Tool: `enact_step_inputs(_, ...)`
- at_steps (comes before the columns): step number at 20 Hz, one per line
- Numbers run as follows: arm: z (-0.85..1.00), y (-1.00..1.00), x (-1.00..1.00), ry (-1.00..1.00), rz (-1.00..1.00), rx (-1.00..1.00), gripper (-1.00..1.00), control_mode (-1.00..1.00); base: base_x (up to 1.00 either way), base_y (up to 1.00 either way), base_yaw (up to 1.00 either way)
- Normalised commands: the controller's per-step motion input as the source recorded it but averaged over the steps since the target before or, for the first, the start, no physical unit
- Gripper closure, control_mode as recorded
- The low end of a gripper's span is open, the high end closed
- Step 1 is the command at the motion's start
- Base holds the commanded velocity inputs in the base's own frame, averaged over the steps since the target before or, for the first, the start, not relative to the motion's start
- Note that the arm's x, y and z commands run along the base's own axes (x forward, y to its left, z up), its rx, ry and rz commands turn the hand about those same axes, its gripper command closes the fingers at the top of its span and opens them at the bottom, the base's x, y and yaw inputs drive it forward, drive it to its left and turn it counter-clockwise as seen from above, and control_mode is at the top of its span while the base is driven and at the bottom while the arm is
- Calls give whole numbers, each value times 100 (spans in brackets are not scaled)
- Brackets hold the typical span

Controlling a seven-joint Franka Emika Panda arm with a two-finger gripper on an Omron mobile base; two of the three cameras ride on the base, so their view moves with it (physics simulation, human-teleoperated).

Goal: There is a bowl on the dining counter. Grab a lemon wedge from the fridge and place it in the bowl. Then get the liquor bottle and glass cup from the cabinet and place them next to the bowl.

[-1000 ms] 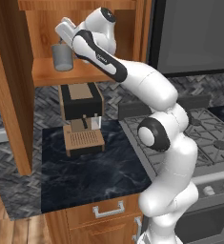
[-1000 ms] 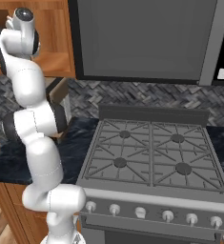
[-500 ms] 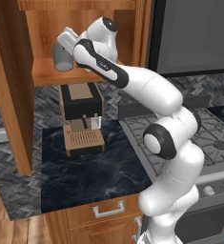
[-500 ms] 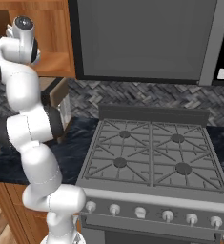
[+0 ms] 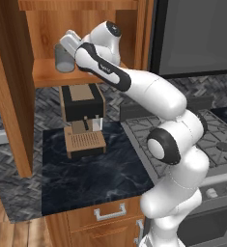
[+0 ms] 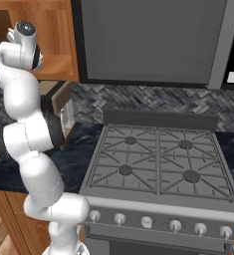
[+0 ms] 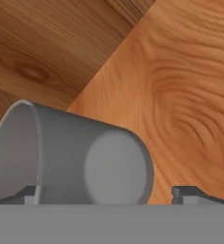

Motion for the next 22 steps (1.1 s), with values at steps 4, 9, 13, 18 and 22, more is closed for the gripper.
enact_step_inputs(4,-13,-1,-11,0,0,-1,-100,-100,0,0,0)
enact_step_inputs(9,-5,0,-19,0,0,-1,100,-100,0,0,0)
enact_step_inputs(13,0,-8,-35,0,0,-1,100,-100,0,0,0)
enact_step_inputs(18,0,-31,-53,0,0,0,100,-100,0,0,0)
enact_step_inputs(22,0,-41,-68,0,0,0,100,-100,0,0,0)
